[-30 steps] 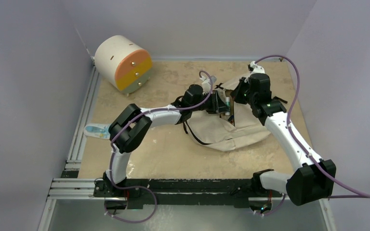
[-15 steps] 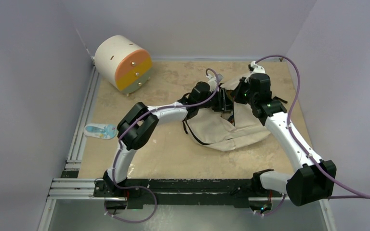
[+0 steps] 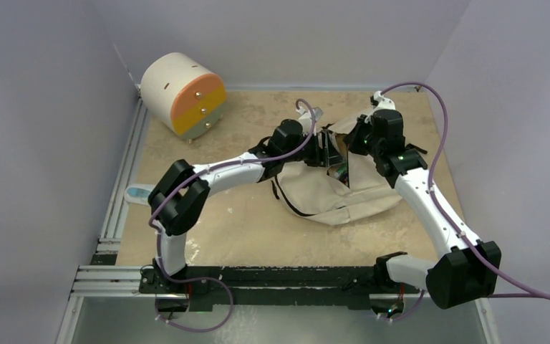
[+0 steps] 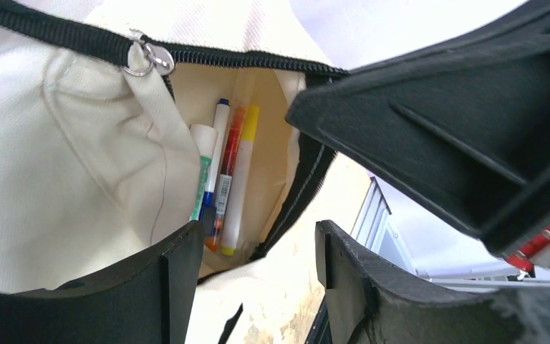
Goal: Pack the student bag
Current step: Place the stationery in the student bag.
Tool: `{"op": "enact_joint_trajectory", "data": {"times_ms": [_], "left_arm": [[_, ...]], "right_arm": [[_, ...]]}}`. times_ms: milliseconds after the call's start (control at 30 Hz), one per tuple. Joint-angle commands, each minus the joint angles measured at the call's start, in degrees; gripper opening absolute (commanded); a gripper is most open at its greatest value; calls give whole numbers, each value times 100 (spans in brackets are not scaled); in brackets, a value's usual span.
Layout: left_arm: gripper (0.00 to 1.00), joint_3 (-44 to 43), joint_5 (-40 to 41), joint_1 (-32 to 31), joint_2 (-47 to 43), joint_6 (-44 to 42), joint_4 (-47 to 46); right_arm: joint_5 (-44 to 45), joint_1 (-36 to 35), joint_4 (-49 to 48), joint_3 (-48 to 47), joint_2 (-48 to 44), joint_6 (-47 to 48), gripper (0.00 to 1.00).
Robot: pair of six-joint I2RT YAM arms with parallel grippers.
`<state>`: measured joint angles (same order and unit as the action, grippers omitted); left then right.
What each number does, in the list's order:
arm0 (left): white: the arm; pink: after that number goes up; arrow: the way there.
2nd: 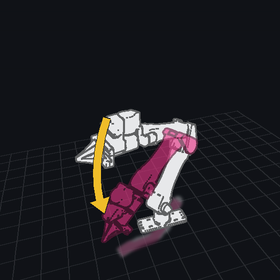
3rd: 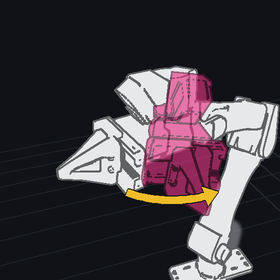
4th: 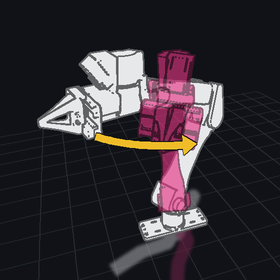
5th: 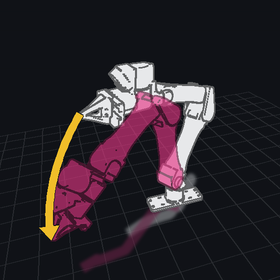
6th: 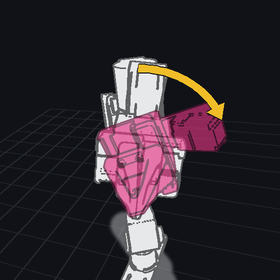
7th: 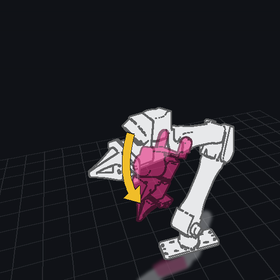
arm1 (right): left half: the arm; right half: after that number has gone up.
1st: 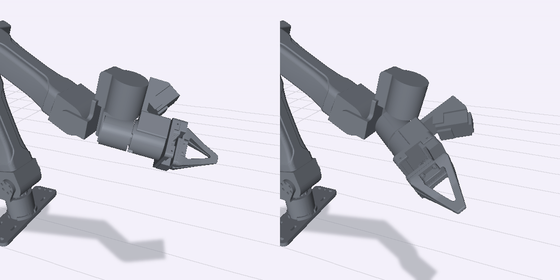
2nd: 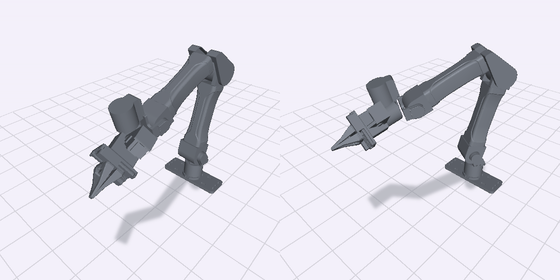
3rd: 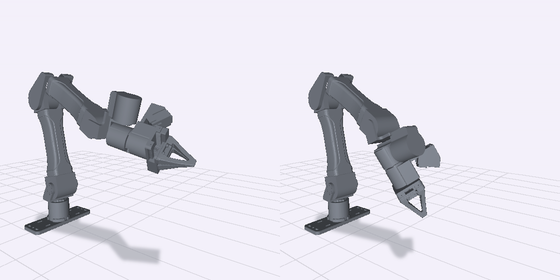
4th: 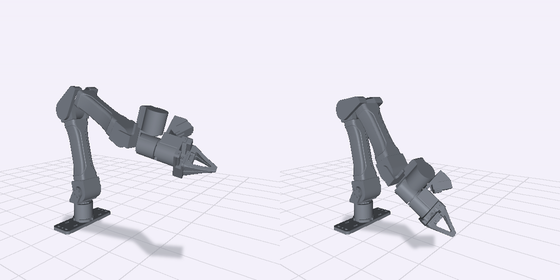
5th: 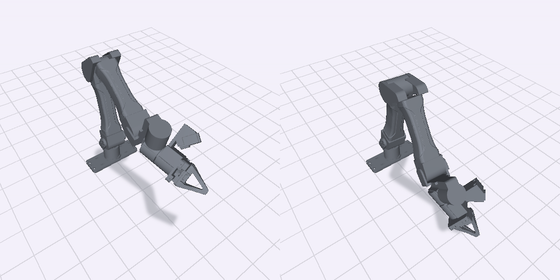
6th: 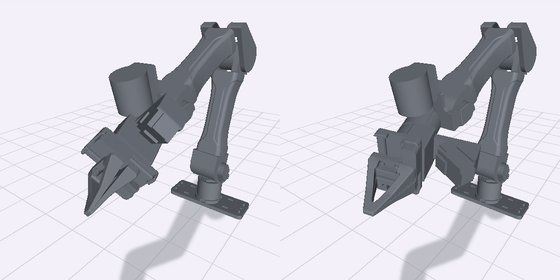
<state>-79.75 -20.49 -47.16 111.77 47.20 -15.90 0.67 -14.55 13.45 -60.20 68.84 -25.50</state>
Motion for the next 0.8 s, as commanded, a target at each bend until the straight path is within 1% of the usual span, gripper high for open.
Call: {"op": "enact_joint_trajectory", "data": {"times_ms": [0, 133, 233, 333, 533, 767], "left_arm": [[57, 389, 400, 63, -754, -277, 91], [54, 826, 630, 370, -1187, -33, 355], [52, 1046, 576, 758, -1349, 124, 523], [51, 1163, 499, 1055, -1435, 102, 603], [51, 1140, 564, 1241, -1430, -238, 684], [51, 1065, 470, 1368, -1217, -472, 725]], "right_arm": [[-84, -29, -429, -165, -315, -6, 0], [-84, -25, -295, -125, -192, 75, 0], [-102, -25, -148, -99, 29, 242, 0], [-293, -24, -74, -10, 249, 227, 0], [-99, -30, -319, 279, 456, 182, 0], [-435, -37, -565, 357, 980, 257, 0]]}}
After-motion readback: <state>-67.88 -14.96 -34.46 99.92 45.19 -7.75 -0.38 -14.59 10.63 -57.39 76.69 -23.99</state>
